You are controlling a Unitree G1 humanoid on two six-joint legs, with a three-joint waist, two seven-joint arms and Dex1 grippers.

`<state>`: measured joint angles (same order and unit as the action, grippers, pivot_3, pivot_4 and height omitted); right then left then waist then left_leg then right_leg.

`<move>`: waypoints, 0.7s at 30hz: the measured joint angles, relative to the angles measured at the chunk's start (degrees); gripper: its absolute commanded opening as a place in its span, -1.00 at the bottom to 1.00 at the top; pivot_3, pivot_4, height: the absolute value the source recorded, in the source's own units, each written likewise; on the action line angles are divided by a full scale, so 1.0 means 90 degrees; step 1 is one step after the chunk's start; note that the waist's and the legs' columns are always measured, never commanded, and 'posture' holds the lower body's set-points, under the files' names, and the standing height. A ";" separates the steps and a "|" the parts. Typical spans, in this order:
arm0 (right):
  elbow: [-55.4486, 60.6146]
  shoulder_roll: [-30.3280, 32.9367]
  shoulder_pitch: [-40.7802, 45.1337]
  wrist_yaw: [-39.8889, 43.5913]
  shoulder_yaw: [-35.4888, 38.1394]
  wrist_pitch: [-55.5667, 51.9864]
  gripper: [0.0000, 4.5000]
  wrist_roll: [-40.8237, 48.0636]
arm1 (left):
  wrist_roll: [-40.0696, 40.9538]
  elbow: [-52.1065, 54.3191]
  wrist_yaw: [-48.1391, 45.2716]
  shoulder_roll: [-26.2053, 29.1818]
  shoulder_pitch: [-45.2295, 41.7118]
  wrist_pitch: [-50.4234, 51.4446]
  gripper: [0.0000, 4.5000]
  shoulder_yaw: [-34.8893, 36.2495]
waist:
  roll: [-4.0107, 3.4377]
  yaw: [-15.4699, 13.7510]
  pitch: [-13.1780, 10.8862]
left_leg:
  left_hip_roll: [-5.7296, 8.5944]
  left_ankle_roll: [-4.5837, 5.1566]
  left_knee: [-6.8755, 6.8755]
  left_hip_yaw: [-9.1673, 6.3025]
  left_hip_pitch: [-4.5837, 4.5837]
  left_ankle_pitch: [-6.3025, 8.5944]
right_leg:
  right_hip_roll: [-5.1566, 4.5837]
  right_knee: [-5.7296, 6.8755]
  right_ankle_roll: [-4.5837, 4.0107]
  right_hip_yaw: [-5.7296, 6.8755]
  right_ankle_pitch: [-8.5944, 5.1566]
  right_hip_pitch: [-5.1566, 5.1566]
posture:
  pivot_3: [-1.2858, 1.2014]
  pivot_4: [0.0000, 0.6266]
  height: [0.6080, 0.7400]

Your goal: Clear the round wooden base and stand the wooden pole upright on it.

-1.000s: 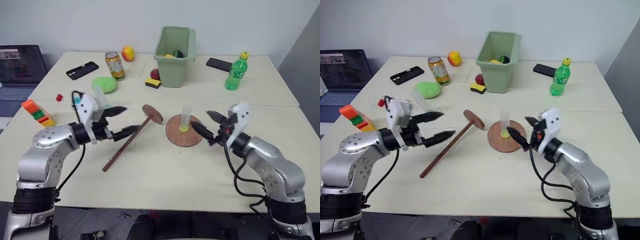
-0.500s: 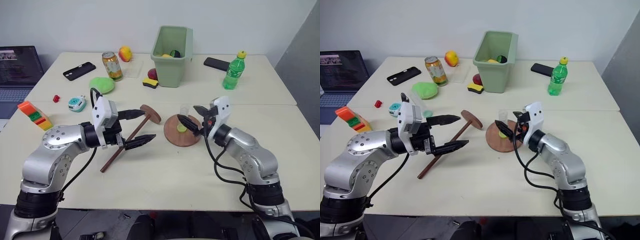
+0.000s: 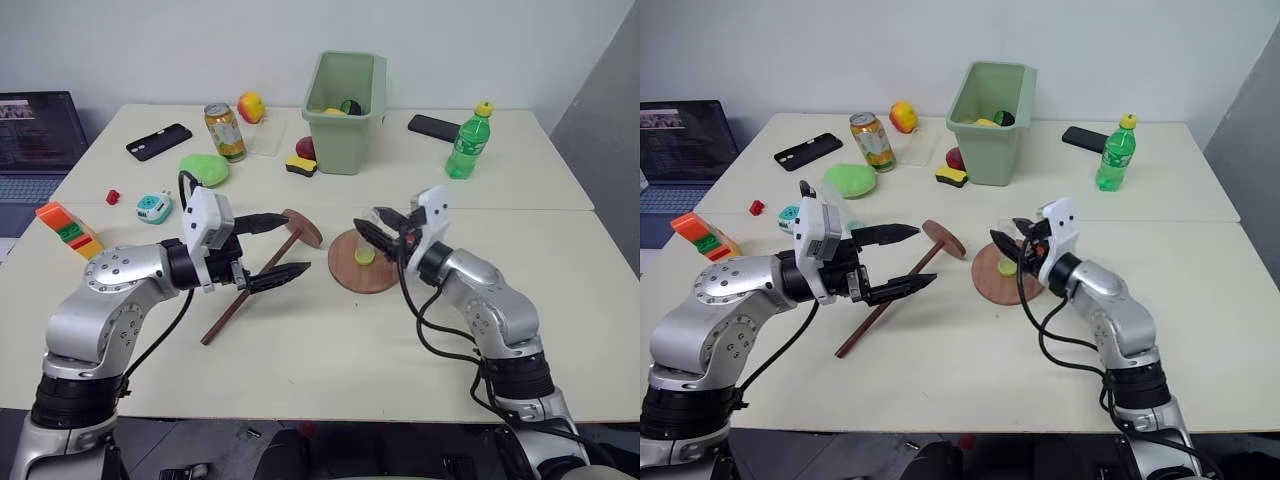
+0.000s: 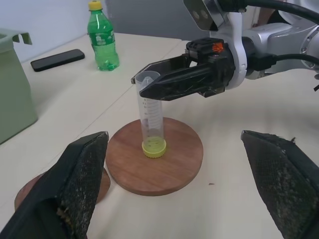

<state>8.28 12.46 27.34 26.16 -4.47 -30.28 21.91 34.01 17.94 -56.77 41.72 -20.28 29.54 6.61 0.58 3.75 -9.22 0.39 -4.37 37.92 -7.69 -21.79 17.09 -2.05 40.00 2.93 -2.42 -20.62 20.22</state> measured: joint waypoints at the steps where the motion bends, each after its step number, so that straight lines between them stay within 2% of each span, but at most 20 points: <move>1: -0.0011 -0.0002 0.0003 0.0004 -0.0007 0.0052 -0.43 -0.0048 | -0.0004 -0.0006 0.0002 -0.0008 -0.0003 0.0000 1.00 -0.0013 | 0.0000 0.0000 0.0000 | 0.0000 0.0000 0.0000 0.0001 0.0000 0.0000 | 0.0000 0.0000 0.0000 -0.0001 0.0000 0.0000 | 0.03 -0.52 1.00; 9: 0.0025 0.0090 0.0012 -0.0011 0.0159 0.0057 -0.48 -0.0021 | -0.0025 -0.0053 -0.0003 -0.0053 -0.0096 -0.0001 1.00 -0.0069 | -0.0001 -0.0003 -0.0001 | 0.0002 0.0000 0.0001 0.0000 -0.0002 0.0000 | -0.0002 -0.0001 0.0000 -0.0001 0.0000 0.0000 | 0.03 -0.52 1.00; 16: 0.0780 0.0877 0.0247 -0.0830 0.1270 -0.0200 -0.48 -0.0228 | -0.0019 -0.0245 -0.0150 -0.0173 -0.0633 -0.0001 1.00 -0.0305 | -0.0002 -0.0059 -0.0003 | 0.0005 0.0000 0.0001 0.0002 -0.0006 0.0000 | -0.0004 -0.0004 0.0000 0.0002 0.0000 0.0000 | 0.03 -0.52 1.00; 21: -0.0071 0.0976 0.0145 -0.1689 0.2123 -0.0395 -0.48 -0.0460 | -0.0019 -0.0391 -0.0310 -0.0567 -0.1114 -0.0016 1.00 -0.0738 | -0.0002 -0.0052 -0.0004 | 0.0005 0.0000 0.0001 0.0014 -0.0007 0.0000 | -0.0002 -0.0003 0.0000 -0.0005 0.0000 -0.0001 | 0.03 -0.52 1.00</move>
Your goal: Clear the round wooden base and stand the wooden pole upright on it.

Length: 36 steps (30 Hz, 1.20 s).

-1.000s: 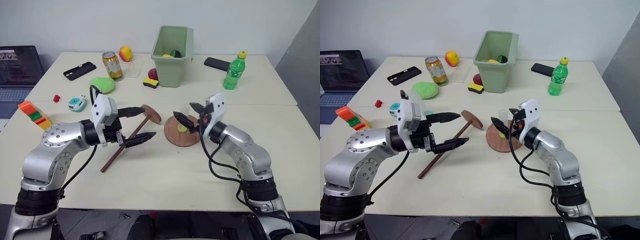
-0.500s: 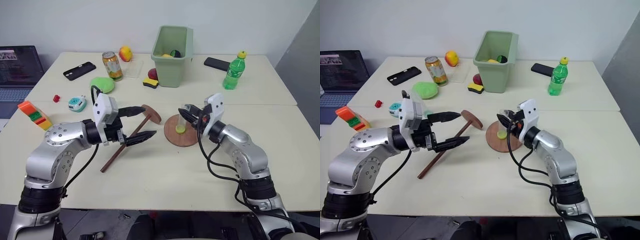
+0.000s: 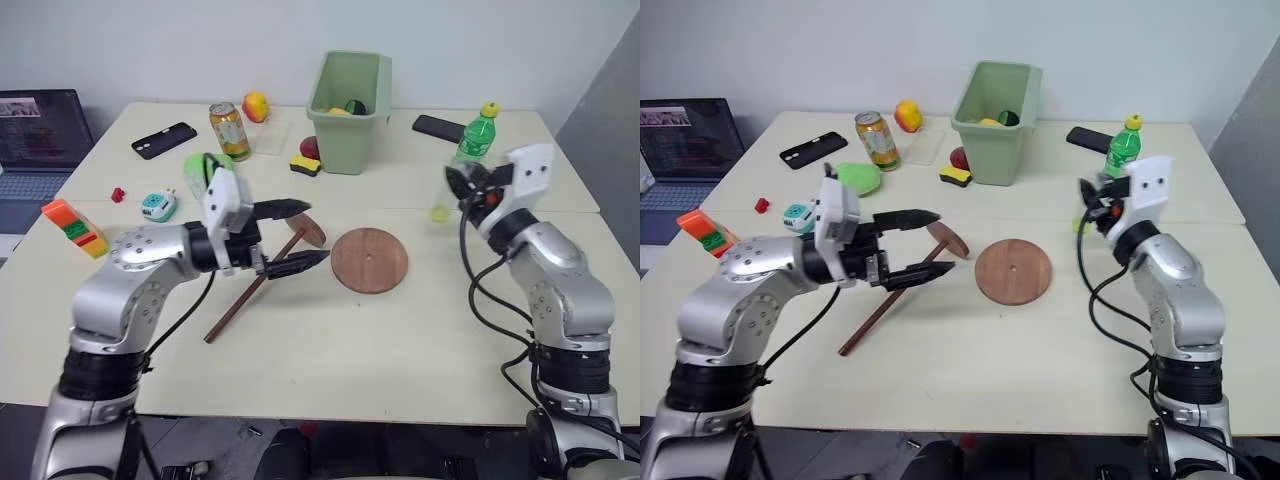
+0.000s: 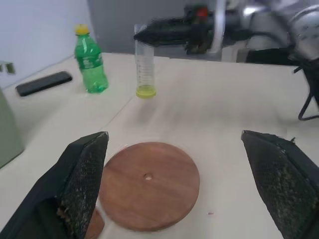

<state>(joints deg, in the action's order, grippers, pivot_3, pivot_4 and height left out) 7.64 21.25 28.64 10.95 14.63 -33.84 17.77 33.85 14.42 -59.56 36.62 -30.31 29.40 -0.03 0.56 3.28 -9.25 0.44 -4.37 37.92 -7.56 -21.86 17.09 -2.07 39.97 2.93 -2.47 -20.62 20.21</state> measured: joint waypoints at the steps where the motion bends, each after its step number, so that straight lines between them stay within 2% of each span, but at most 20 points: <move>1: -0.0241 -0.0006 -0.0001 -0.0124 0.0149 -0.0022 -0.48 -0.0019 | 0.0000 -0.0043 -0.0022 -0.0056 -0.0055 -0.0008 1.00 -0.0056 | 0.0000 0.0002 0.0000 | 0.0000 0.0000 0.0000 0.0002 0.0000 0.0000 | 0.0000 0.0001 0.0000 -0.0001 0.0000 0.0001 | 0.03 -0.52 1.00; 4: -0.0893 -0.0094 0.0029 -0.0351 0.0529 0.0110 -0.48 -0.0003 | -0.0014 -0.0211 -0.0125 -0.0133 -0.0216 -0.0012 1.00 -0.0194 | -0.0002 0.0046 -0.0001 | -0.0004 0.0000 -0.0002 0.0005 0.0001 0.0000 | 0.0004 0.0003 0.0000 -0.0003 0.0000 0.0003 | 0.03 -0.52 1.00; 7: -0.1102 -0.0093 0.0140 -0.0384 0.0522 0.0242 -0.48 -0.0036 | -0.0021 -0.0220 -0.0152 -0.0186 -0.0279 -0.0015 1.00 -0.0229 | -0.0004 0.0106 0.0000 | -0.0004 0.0000 -0.0002 0.0003 0.0004 0.0000 | 0.0004 0.0004 0.0000 -0.0003 0.0000 0.0001 | 0.03 -0.52 1.00; 22: -0.1069 -0.0064 -0.0009 -0.0389 0.0319 0.0543 -0.48 -0.0226 | -0.0006 -0.0134 -0.0115 -0.0177 -0.0205 0.0038 1.00 -0.0222 | -0.0004 0.0137 0.0000 | -0.0003 0.0000 0.0000 0.0000 0.0003 0.0000 | 0.0002 0.0002 0.0000 -0.0001 0.0000 -0.0002 | 0.03 -0.52 1.00; 24: -0.1022 -0.0074 -0.0049 -0.0394 0.0293 0.0558 -0.15 -0.0227 | -0.0004 -0.0084 -0.0101 -0.0173 -0.0182 0.0049 1.00 -0.0222 | -0.0004 0.0137 0.0000 | -0.0003 0.0000 0.0000 0.0000 0.0003 0.0000 | 0.0002 0.0002 0.0000 -0.0001 0.0000 -0.0002 | 0.03 -0.52 1.00; 25: -0.0946 -0.0089 -0.0110 -0.0395 0.0257 0.0558 -0.10 -0.0228 | -0.0001 -0.0037 -0.0096 -0.0162 -0.0156 0.0050 1.00 -0.0213 | -0.0004 0.0137 0.0000 | -0.0004 0.0000 0.0000 0.0000 0.0003 0.0000 | 0.0003 0.0002 0.0000 -0.0001 0.0000 -0.0003 | 0.03 -0.52 1.00; 32: -0.0717 -0.0141 -0.0415 -0.0397 0.0225 0.0479 0.63 -0.0217 | 0.0001 0.0016 -0.0070 -0.0096 -0.0017 0.0051 1.00 -0.0192 | -0.0007 0.0141 -0.0002 | -0.0003 0.0000 -0.0001 0.0001 0.0002 0.0000 | 0.0002 0.0001 0.0000 -0.0003 0.0000 0.0000 | 0.03 -0.52 1.00; 36: -0.0396 -0.0086 -0.0416 -0.0399 0.0227 0.0401 0.98 -0.0214 | 0.0000 0.0005 -0.0066 -0.0086 0.0000 0.0040 1.00 -0.0188 | -0.0007 0.0143 -0.0002 | -0.0002 0.0000 0.0000 0.0000 0.0001 0.0000 | 0.0002 0.0000 0.0000 -0.0002 0.0000 -0.0001 | 0.03 -0.52 1.00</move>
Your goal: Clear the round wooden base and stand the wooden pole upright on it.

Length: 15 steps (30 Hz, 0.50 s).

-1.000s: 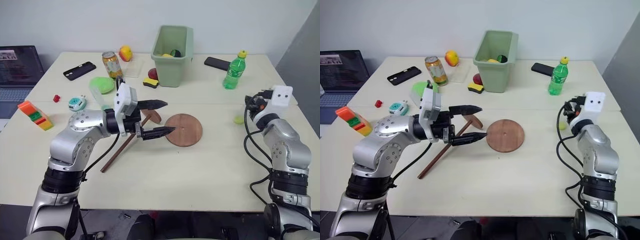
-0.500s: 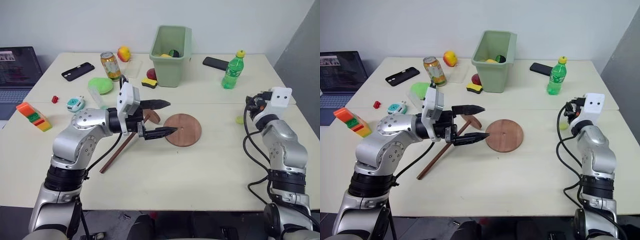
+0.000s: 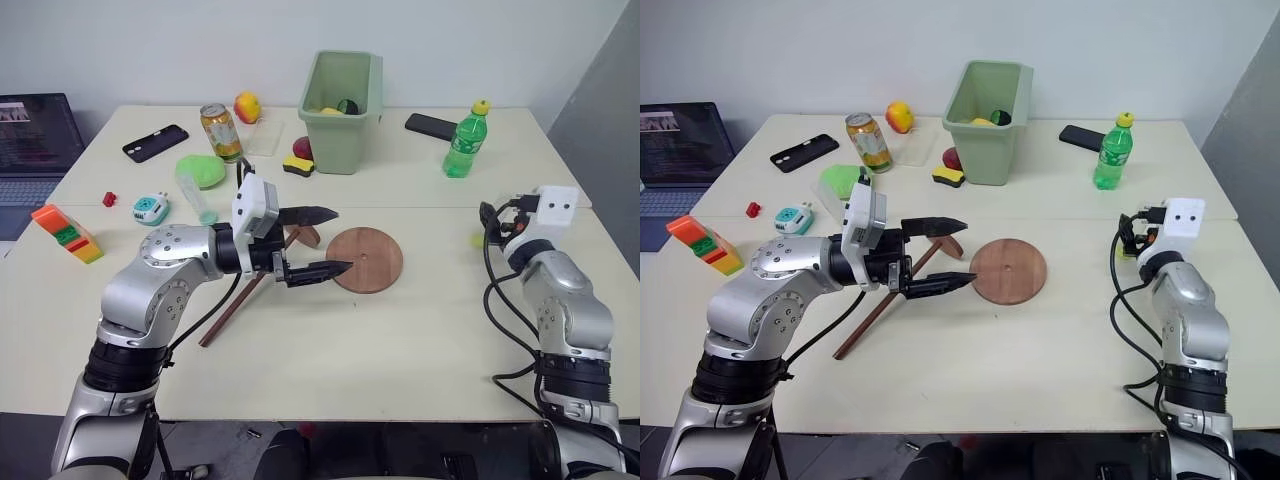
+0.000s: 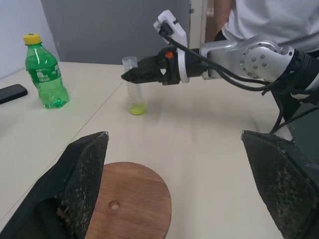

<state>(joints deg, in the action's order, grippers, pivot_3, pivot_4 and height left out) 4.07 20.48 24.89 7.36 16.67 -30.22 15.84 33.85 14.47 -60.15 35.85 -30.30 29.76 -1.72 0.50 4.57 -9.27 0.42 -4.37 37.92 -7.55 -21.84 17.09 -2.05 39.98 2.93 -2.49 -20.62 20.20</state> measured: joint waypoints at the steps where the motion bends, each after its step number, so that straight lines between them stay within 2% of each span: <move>1: 0.0128 0.0026 0.0000 -0.0003 0.0006 -0.0068 1.00 0.0015 | -0.0001 -0.0036 -0.0001 0.0007 0.0003 -0.0003 1.00 0.0005 | 0.0000 0.0000 0.0000 | 0.0000 0.0000 0.0000 -0.0001 0.0000 0.0000 | 0.0000 0.0000 0.0000 0.0001 0.0000 0.0000 | 0.03 -0.52 1.00; 8: 0.1463 0.0246 0.0081 -0.0026 0.0303 -0.1058 1.00 0.0622 | -0.0173 -0.0708 0.0110 0.0445 -0.0163 0.0020 1.00 0.0304 | -0.0006 -0.0003 -0.0006 | -0.0001 0.0001 -0.0001 -0.0007 -0.0001 0.0000 | 0.0001 0.0002 0.0000 0.0003 0.0000 0.0002 | 0.03 -0.52 1.00; 11: 0.2231 0.0375 0.0289 0.0077 0.0478 -0.1645 1.00 0.1289 | -0.0713 -0.1498 0.0194 0.1013 -0.0547 0.0065 1.00 0.0305 | -0.0009 0.0006 -0.0007 | 0.0000 0.0002 -0.0004 -0.0009 0.0001 0.0001 | 0.0003 0.0002 0.0000 0.0004 0.0000 0.0002 | 0.03 -0.52 1.00; 13: 0.2783 0.0882 0.0069 0.0656 0.0126 -0.1840 1.00 0.1559 | -0.0947 -0.2081 0.0023 0.1328 -0.1016 0.0712 1.00 -0.0080 | -0.0008 -0.0005 -0.0007 | 0.0003 0.0014 -0.0006 -0.0016 -0.0004 0.0008 | 0.0003 -0.0004 0.0001 0.0013 -0.0001 0.0001 | 0.03 -0.52 1.00; 15: 0.3124 0.1107 -0.0252 0.1157 -0.0351 -0.1876 1.00 0.1710 | -0.1017 -0.2380 -0.0246 0.1566 -0.1224 0.1163 1.00 -0.0337 | -0.0007 0.0006 -0.0007 | 0.0003 0.0022 -0.0006 -0.0018 -0.0003 0.0012 | 0.0007 -0.0006 0.0002 0.0015 -0.0001 0.0000 | 0.03 -0.52 1.00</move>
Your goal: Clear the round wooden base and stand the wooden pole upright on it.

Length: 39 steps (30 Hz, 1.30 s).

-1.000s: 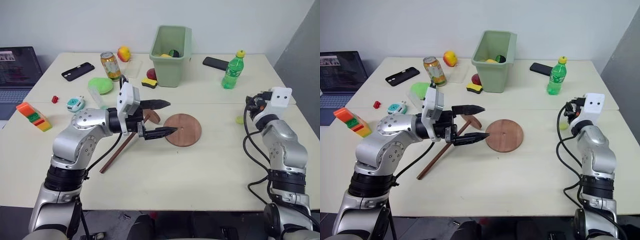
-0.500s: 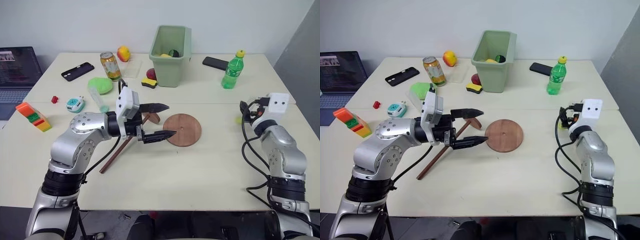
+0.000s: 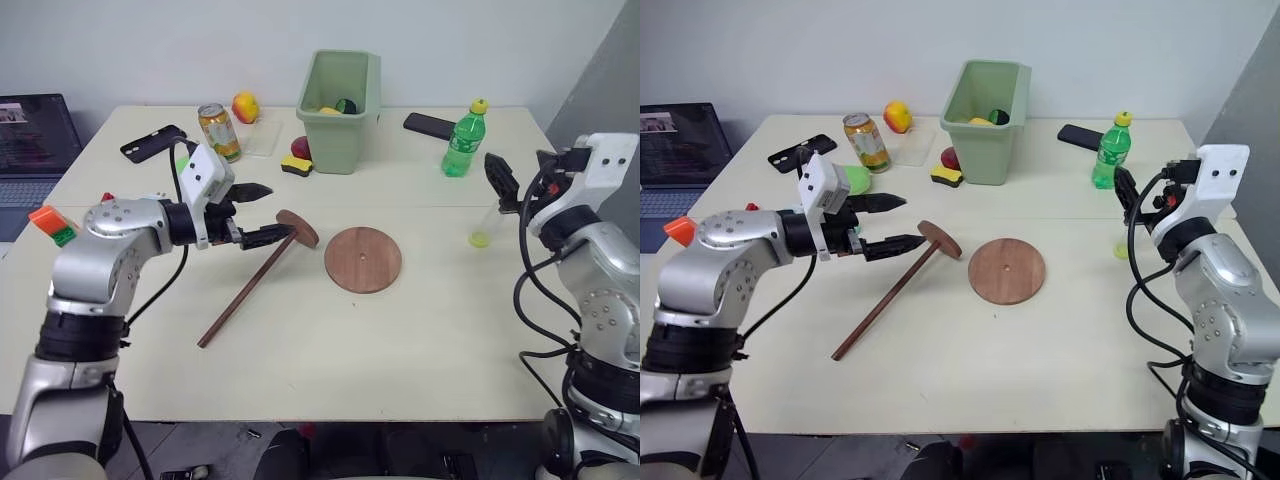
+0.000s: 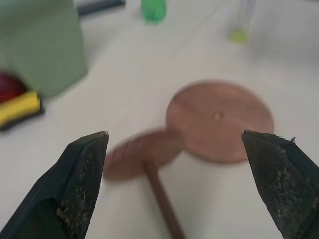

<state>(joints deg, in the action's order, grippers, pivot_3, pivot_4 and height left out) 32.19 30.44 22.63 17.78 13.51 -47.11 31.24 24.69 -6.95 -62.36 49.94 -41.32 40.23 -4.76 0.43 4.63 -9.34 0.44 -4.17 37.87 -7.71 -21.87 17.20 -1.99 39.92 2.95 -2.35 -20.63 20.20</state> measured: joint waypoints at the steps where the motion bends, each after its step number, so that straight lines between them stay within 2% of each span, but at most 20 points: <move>1: 0.0131 0.0022 -0.0219 0.0292 -0.0382 -0.0030 1.00 0.0127 | -0.0033 -0.0122 -0.0222 0.0062 -0.0090 0.0211 1.00 -0.0161 | -0.0001 0.0010 -0.0002 | 0.0000 -0.0001 0.0000 0.0004 -0.0002 0.0000 | 0.0000 0.0000 0.0000 -0.0004 0.0000 0.0002 | 0.03 -0.52 1.00; 6: 0.0452 0.0014 -0.0678 0.1244 -0.1518 0.0004 1.00 0.0511 | -0.0973 -0.1254 -0.0902 0.0045 -0.0725 0.0080 1.00 -0.1367 | 0.0001 0.0008 -0.0004 | -0.0001 -0.0007 0.0008 0.0000 -0.0001 -0.0005 | 0.0001 0.0006 0.0000 -0.0001 0.0000 0.0002 | 0.03 -0.52 1.00; 11: 0.0405 -0.0071 -0.1015 0.1588 -0.2240 0.0458 1.00 0.0268 | -0.1730 -0.2908 -0.1021 -0.0588 -0.1722 -0.0186 1.00 -0.1818 | 0.0022 -0.0026 -0.0015 | 0.0003 -0.0018 0.0012 -0.0003 -0.0006 -0.0011 | -0.0001 0.0002 0.0000 0.0005 0.0000 0.0002 | 0.03 -0.52 1.00; 16: 0.0325 -0.0258 -0.1087 0.1566 -0.2461 0.0731 1.00 -0.0045 | -0.2287 -0.4008 -0.1199 -0.1104 -0.2181 -0.0905 1.00 -0.1945 | 0.0024 0.0006 -0.0016 | 0.0000 -0.0021 0.0007 -0.0005 -0.0006 -0.0012 | -0.0001 0.0003 0.0000 0.0005 0.0000 0.0008 | 0.03 -0.52 1.00; 24: 0.0297 -0.0534 -0.1150 0.1262 -0.2449 0.0803 1.00 -0.0252 | -0.2754 -0.4585 -0.1493 -0.1494 -0.2489 -0.1101 1.00 -0.1946 | 0.0024 0.0013 -0.0016 | 0.0000 -0.0021 0.0007 -0.0006 -0.0005 -0.0012 | -0.0001 0.0005 0.0000 0.0003 0.0000 0.0010 | 0.03 -0.52 1.00; 28: 0.0296 -0.0629 -0.1182 0.1148 -0.2403 0.0806 1.00 -0.0324 | -0.2948 -0.4944 -0.1506 -0.1633 -0.2499 -0.1075 0.69 -0.1946 | 0.0024 0.0014 -0.0016 | 0.0001 -0.0021 0.0008 -0.0006 -0.0005 -0.0012 | -0.0001 0.0006 0.0000 0.0003 0.0000 0.0010 | 0.03 -0.52 1.00; 29: 0.0296 -0.0636 -0.1181 0.1130 -0.2383 0.0805 1.00 -0.0325 | -0.2996 -0.5040 -0.1511 -0.1664 -0.2501 -0.1051 0.55 -0.1946 | 0.0024 0.0014 -0.0016 | 0.0001 -0.0021 0.0008 -0.0006 -0.0005 -0.0013 | -0.0001 0.0006 0.0000 0.0003 0.0000 0.0010 | 0.03 -0.52 1.00; 39: 0.0296 -0.0713 -0.1204 0.0980 -0.2232 0.0805 1.00 -0.0326 | -0.3232 -0.5490 -0.1466 -0.1819 -0.2612 -0.1219 -0.36 -0.1909 | 0.0025 0.0015 -0.0016 | 0.0001 -0.0021 0.0009 -0.0006 -0.0006 -0.0013 | -0.0001 0.0007 0.0000 0.0003 0.0000 0.0009 | 0.03 -0.52 1.00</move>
<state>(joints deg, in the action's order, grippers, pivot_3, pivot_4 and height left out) 34.86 24.03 11.79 26.60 -6.57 -39.86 28.30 -4.39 -56.37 -75.56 33.57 -64.83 29.27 -21.94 0.66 4.76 -9.48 0.45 -4.36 37.94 -7.77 -21.93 17.09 -2.00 39.98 2.95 -2.32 -20.63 20.29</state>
